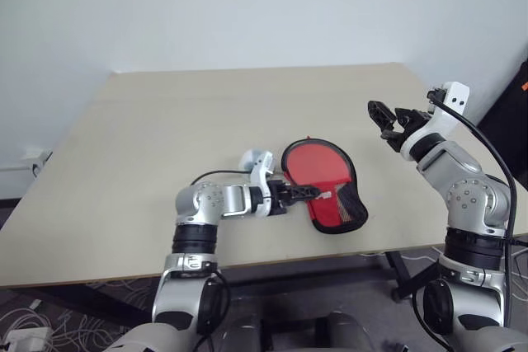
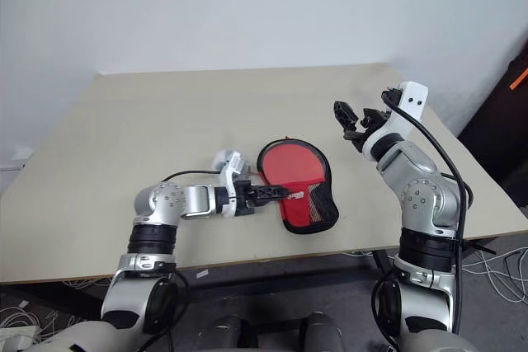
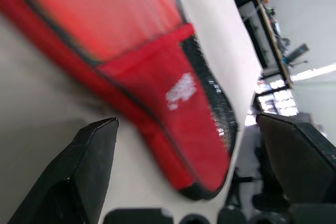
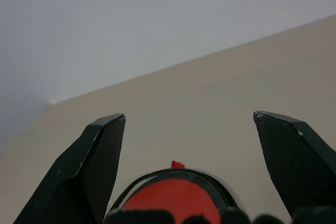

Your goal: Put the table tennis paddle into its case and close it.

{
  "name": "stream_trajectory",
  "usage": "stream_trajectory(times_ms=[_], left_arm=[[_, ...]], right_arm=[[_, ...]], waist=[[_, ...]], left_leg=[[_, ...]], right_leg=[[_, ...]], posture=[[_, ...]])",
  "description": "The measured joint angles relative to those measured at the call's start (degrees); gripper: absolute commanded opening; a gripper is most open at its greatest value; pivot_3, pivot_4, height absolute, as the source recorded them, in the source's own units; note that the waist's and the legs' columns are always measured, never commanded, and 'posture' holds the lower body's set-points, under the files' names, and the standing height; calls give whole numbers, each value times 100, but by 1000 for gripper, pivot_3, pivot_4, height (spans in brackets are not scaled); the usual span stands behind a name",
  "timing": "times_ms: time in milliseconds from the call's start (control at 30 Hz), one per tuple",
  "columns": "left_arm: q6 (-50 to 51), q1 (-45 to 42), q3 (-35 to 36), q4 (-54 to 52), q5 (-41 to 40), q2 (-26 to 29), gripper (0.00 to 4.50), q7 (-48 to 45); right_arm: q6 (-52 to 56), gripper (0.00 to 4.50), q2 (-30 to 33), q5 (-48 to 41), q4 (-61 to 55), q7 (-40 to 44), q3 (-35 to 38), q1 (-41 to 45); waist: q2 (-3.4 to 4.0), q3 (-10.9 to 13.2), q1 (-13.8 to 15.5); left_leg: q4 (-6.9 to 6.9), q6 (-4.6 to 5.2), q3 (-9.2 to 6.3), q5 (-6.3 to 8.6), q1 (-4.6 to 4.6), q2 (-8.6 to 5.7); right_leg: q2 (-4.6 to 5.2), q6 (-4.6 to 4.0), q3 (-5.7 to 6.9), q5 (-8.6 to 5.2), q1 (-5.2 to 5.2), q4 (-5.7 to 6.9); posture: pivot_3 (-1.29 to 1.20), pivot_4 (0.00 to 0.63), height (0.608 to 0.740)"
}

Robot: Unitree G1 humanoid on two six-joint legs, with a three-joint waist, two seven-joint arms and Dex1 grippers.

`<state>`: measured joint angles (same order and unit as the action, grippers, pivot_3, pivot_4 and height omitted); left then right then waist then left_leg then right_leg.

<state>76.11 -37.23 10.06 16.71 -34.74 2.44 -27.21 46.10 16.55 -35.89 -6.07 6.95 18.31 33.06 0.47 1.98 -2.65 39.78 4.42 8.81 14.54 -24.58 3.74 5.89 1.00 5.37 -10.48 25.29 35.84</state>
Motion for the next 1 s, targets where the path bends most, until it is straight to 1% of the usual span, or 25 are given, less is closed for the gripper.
stream_trajectory(times_ms=[200,433,600,733,833,1000], left_arm=[[196,-49,235,262,-27,-264,4499,225],[192,-207,643,556,-23,-552,4499,612],[364,-233,780,454,-53,-479,4499,898],[916,-221,1025,27,-124,-93,4499,1110],[1147,-186,1191,-191,-114,55,4499,1260],[1206,-212,1482,-260,-60,-159,4499,1572]], right_arm=[[0,4241,3,11,-11,-110,74,-28],[3,4241,16,41,-26,-190,78,-116],[27,4241,17,39,-85,-194,72,-128],[32,4241,21,45,-151,-211,83,-209],[35,4241,5,60,-152,-240,57,-232],[34,4241,-23,62,-154,-242,-53,-232]], waist=[[0,0,10],[0,0,8],[0,0,-1],[1,-1,-40],[2,-1,-25],[1,-1,13]], left_leg=[[0,0,-1,0,0,-2],[1,1,-3,0,1,-3],[1,1,-4,0,2,-1],[-4,-2,-2,-1,3,6],[-2,-1,-2,0,2,2],[0,-4,-4,1,2,-4]], right_leg=[[1,3,2,-2,-2,-1],[2,3,2,-2,-5,-3],[1,3,1,-2,-4,-1],[-5,-1,-1,0,3,3],[-1,-1,0,0,0,2],[4,0,2,0,-6,-2]], posture=[[0,0,724],[0,0,724],[0,0,724],[0,0,724],[0,0,724],[0,0,724]])
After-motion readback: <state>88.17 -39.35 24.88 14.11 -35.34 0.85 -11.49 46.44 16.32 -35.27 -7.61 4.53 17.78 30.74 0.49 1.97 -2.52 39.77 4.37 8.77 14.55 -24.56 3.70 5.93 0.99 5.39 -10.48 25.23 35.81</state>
